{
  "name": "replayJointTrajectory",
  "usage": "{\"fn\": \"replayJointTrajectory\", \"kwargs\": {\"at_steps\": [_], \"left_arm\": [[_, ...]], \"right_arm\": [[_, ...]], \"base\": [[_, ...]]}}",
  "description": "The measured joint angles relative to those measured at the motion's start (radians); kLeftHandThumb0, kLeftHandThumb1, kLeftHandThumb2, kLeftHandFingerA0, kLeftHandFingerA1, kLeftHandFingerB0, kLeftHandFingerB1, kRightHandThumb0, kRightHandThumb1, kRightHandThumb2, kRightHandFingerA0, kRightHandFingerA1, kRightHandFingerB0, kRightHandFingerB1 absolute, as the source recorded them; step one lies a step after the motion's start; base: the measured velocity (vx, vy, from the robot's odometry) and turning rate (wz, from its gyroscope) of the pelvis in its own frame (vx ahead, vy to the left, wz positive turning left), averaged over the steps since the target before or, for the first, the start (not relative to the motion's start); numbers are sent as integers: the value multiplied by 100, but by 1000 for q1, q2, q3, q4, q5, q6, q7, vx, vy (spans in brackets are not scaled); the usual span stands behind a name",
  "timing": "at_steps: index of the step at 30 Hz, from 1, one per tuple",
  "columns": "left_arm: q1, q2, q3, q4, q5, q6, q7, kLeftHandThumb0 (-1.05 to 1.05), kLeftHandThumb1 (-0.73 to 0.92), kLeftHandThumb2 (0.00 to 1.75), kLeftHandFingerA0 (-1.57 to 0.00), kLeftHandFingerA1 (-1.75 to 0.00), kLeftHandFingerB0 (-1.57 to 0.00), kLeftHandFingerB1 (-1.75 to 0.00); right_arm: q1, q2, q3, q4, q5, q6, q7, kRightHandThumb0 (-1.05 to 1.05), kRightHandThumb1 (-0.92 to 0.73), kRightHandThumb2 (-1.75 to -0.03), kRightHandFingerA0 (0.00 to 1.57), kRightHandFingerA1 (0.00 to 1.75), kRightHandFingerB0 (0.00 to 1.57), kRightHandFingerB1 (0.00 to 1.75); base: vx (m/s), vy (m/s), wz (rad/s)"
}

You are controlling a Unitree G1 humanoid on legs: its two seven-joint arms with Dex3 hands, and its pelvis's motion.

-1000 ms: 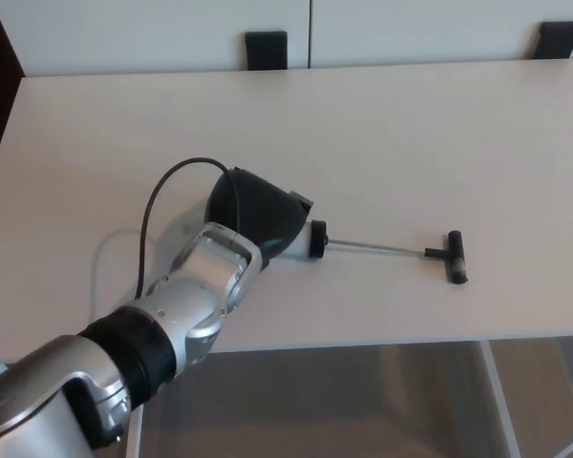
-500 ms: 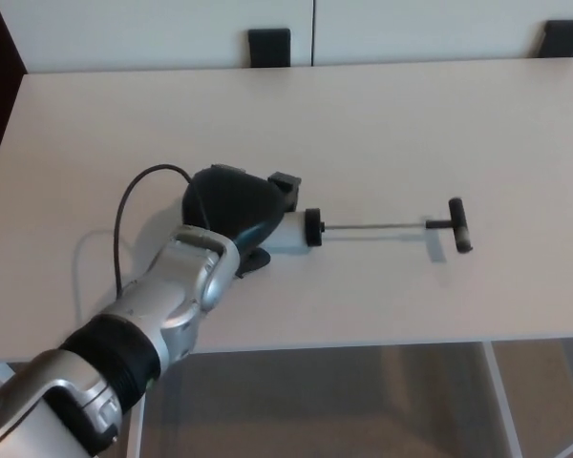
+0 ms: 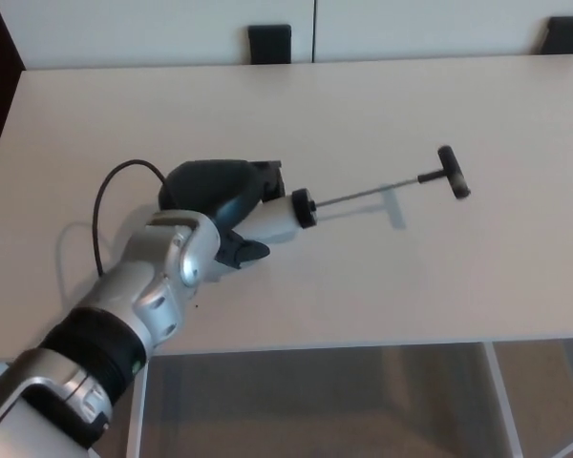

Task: The robot walks towards a desk on which an air pump is kept in the middle. It lifts it up and holds it with its left hand and uses its right hand to compress it by pushing its handle inwards.

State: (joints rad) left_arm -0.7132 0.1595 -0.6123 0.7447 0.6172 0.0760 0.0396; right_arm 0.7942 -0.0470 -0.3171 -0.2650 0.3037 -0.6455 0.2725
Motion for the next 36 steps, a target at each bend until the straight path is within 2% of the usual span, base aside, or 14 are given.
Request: {"fn": "replayJointTrajectory", "kwargs": {"at_steps": [3, 4, 12, 13, 14, 15, 16, 19, 20, 21, 22, 29, 30, 36], "left_arm": [[5, 6, 41, -12, -37, -8, -42, -10, 76, 80, -96, -155, -73, -133], [9, 11, 57, -20, -52, -11, -60, -10, 79, 74, -96, -155, -72, -133], [33, 39, 129, -72, -134, -14, -165, -8, 80, 70, -92, -157, -68, -135], [40, 47, 147, -87, -155, -14, -194, -8, 80, 70, -92, -156, -70, -132], [42, 49, 154, -94, -163, -14, -206, -8, 80, 70, -92, -156, -70, -132], [42, 49, 154, -94, -163, -14, -206, -10, 80, 71, -91, -157, -69, -132], [48, 58, 169, -117, -182, -14, -237, -10, 80, 71, -91, -157, -69, -132], [52, 70, 183, -145, -205, -14, -272, -9, 81, 73, -93, -157, -71, -133], [54, 74, 189, -156, -212, -14, -285, -8, 81, 75, -93, -157, -72, -133], [56, 78, 194, -167, -220, -14, -298, -8, 81, 75, -93, -157, -72, -133], [56, 78, 194, -167, -220, -14, -298, -8, 80, 74, -92, -159, -73, -133], [61, 107, 216, -243, -278, -14, -397, -10, 79, 76, -89, -162, -71, -132], [61, 107, 216, -243, -278, -14, -397, -11, 79, 74, -94, -159, -73, -130], [63, 123, 226, -284, -310, -14, -461, -11, 80, 73, -93, -162, -72, -134]], "right_arm": [[-24, -15, -28, -101, 14, 4, -15, -59, -60, -97, 37, 53, 19, 44], [-45, -27, -42, -139, 18, 8, -23, -68, -82, -64, 29, 32, 24, 29], [-231, -102, -92, -278, 20, 53, -69, -74, -84, -66, 15, 27, 14, 26], [-303, -126, -94, -292, 18, 77, -80, -72, -68, -106, 2, 29, 2, 31], [-334, -134, -94, -295, 17, 86, -85, -72, -68, -106, 2, 29, 2, 31], [-334, -134, -94, -295, 17, 86, -85, -86, -76, -108, 8, 19, 8, 20], [-425, -158, -90, -296, 12, 115, -95, -86, -76, -108, 8, 19, 8, 20], [-530, -181, -82, -291, 6, 149, -105, -87, -79, -111, 8, 18, 8, 20], [-568, -190, -79, -287, 3, 162, -109, -73, -72, -111, 2, 30, 2, 28], [-603, -197, -76, -282, -1, 174, -112, -73, -72, -111, 2, 30, 2, 28], [-603, -197, -76, -282, -1, 174, -112, -85, -77, -109, 9, 27, 8, 21], [-849, -251, -20, -186, -17, 275, -118, -87, -77, -110, 8, 24, 8, 20], [-849, -251, -20, -186, -17, 275, -118, -89, -77, -111, 9, 25, 9, 22], [-974, -272, 48, -90, -31, 349, -111, -89, -77, -112, 10, 30, 10, 26]], "base": [[0, 0, 0], [0, 0, 0], [0, 0, 0], [0, 0, 0], [0, 0, 0], [0, 0, 0], [0, 0, 0], [0, 0, 0], [0, 0, 0], [0, 0, 0], [0, 0, 0], [0, 0, 0], [0, 0, 0], [0, 0, 0]]}}
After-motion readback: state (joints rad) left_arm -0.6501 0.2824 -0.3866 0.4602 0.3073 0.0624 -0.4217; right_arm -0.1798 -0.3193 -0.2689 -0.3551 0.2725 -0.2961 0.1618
